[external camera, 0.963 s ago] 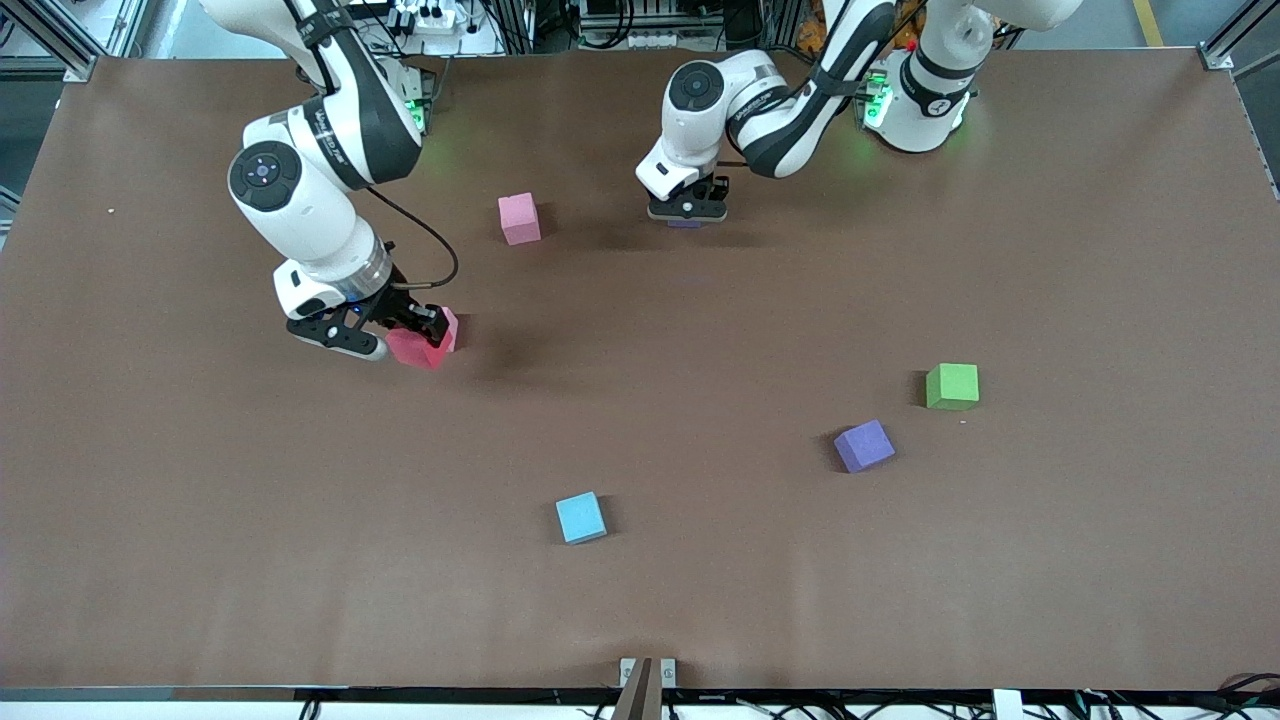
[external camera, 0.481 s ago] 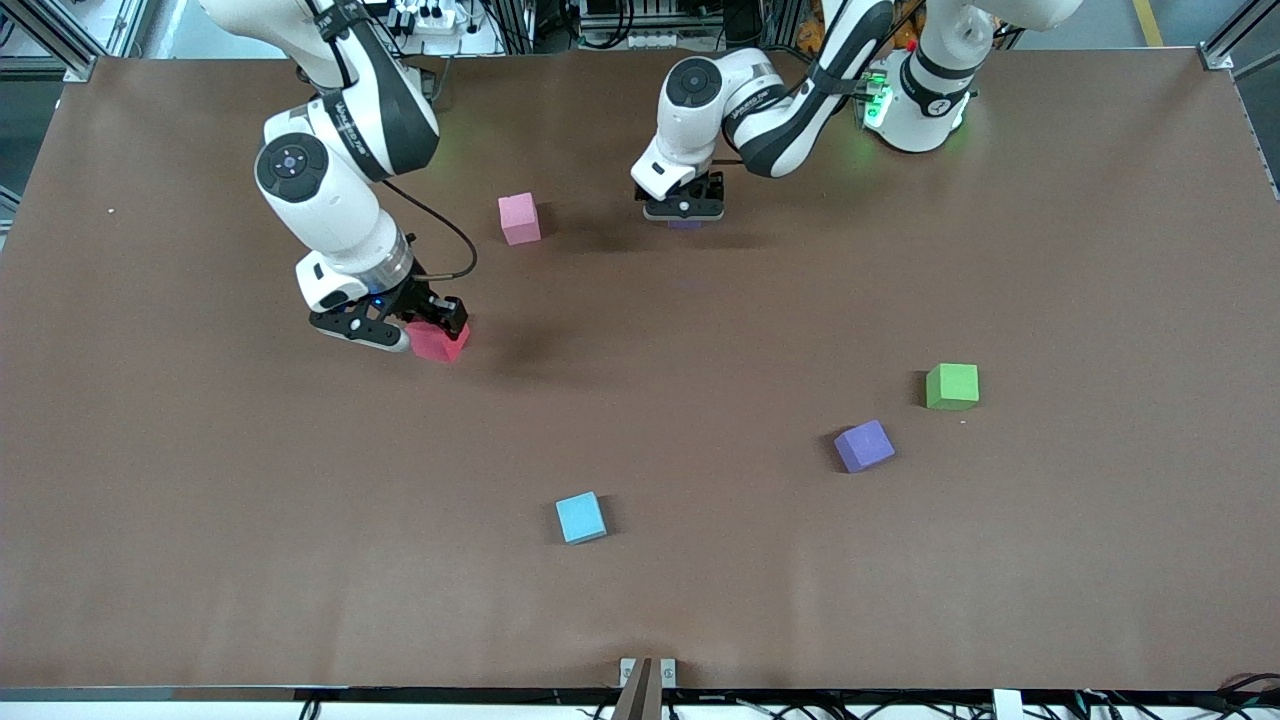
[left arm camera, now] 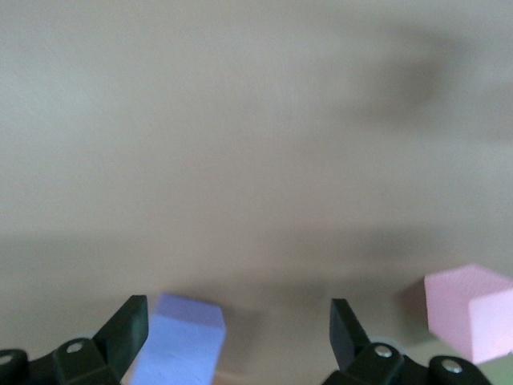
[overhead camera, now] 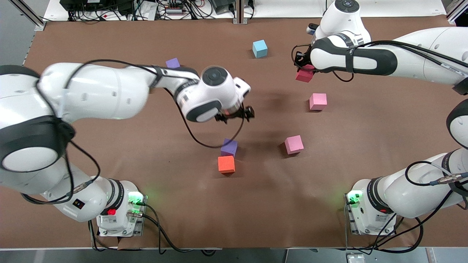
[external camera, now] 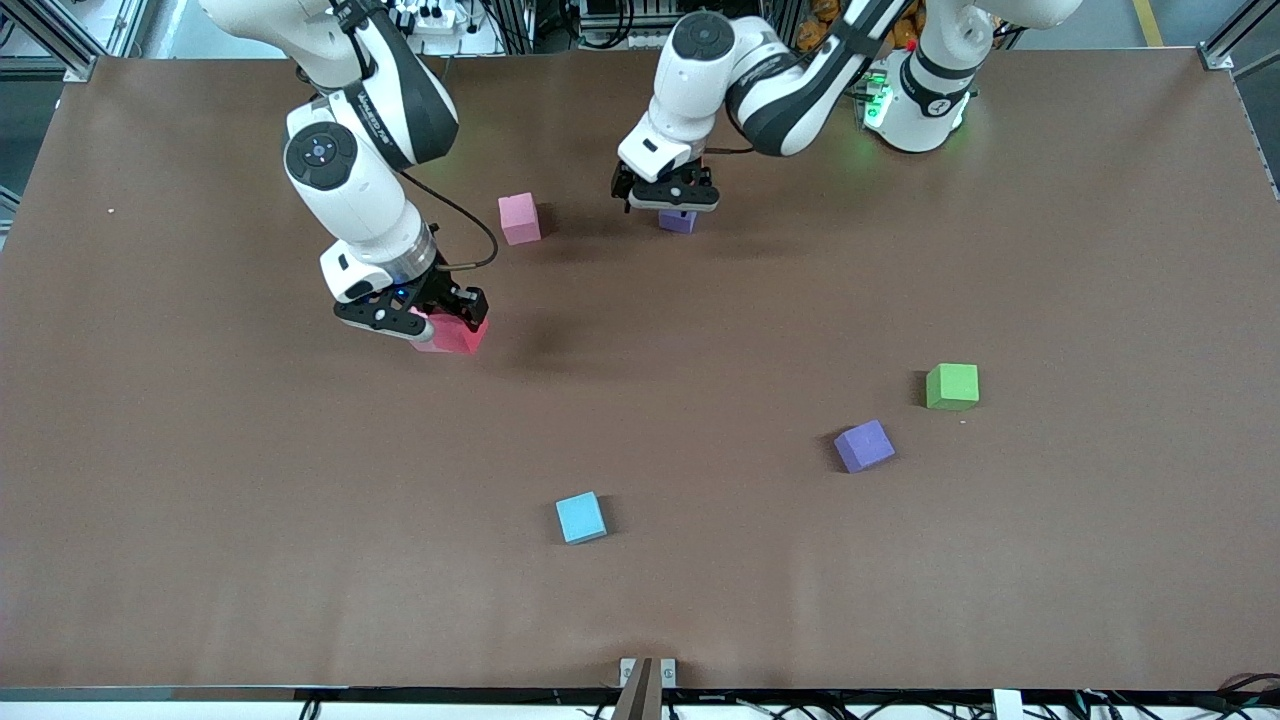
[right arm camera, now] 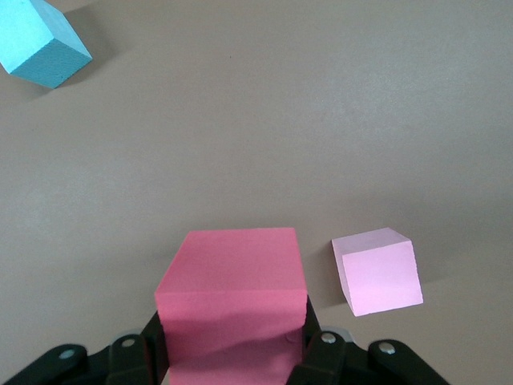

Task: Arrange blocks into number 1
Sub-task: 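Set the purple cube beside the orange cube and open the left gripper, then place the red cube below the purple cube while the left gripper reaches another purple cube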

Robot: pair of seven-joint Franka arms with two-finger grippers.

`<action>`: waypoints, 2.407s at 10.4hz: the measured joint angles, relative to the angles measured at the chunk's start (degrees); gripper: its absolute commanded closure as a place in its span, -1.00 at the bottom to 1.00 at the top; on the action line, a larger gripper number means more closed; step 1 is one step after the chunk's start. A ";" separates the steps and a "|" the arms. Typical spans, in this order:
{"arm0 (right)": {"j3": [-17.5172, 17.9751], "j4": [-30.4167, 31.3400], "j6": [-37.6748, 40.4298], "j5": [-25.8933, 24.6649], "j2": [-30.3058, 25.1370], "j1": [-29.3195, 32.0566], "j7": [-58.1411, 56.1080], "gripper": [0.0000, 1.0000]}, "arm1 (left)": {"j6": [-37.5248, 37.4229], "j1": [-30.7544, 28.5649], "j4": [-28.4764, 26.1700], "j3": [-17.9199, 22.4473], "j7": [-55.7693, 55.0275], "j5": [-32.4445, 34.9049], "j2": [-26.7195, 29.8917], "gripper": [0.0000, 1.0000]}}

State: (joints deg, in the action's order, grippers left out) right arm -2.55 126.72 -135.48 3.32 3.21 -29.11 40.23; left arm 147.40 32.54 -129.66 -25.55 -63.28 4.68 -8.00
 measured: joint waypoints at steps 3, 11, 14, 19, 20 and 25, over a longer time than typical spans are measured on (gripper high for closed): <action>0.04 0.25 -1.64 0.00 0.90 -3.23 0.40 -0.01 | -4.88 -9.47 0.06 0.52 0.46 3.21 6.00 -1.00; 0.20 -14.35 -4.03 -0.02 19.34 -23.85 21.52 -0.01 | -11.79 -26.44 5.79 15.73 30.07 3.35 3.92 -1.00; 0.22 -18.00 -4.08 -0.02 24.88 -30.13 26.51 0.00 | -11.79 -21.00 10.95 21.65 30.54 3.35 -3.02 -1.00; 0.78 -20.05 -4.90 -0.02 28.04 -34.39 29.96 0.00 | -13.78 -14.34 17.16 27.06 32.50 2.02 -10.71 -1.00; 1.39 -20.43 -5.32 -0.04 28.49 -34.65 29.96 -0.01 | -14.64 -13.84 18.04 27.99 34.70 -0.07 -11.27 -1.00; 3.07 -22.48 -5.57 -1.82 30.55 -35.67 29.95 -0.01 | -15.19 -13.34 19.42 29.01 37.29 -6.60 -13.44 -1.00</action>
State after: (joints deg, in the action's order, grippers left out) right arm 0.51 104.24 -141.04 1.50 33.76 -64.79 70.18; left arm 132.21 19.21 -110.23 3.46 -26.00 -1.92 -21.44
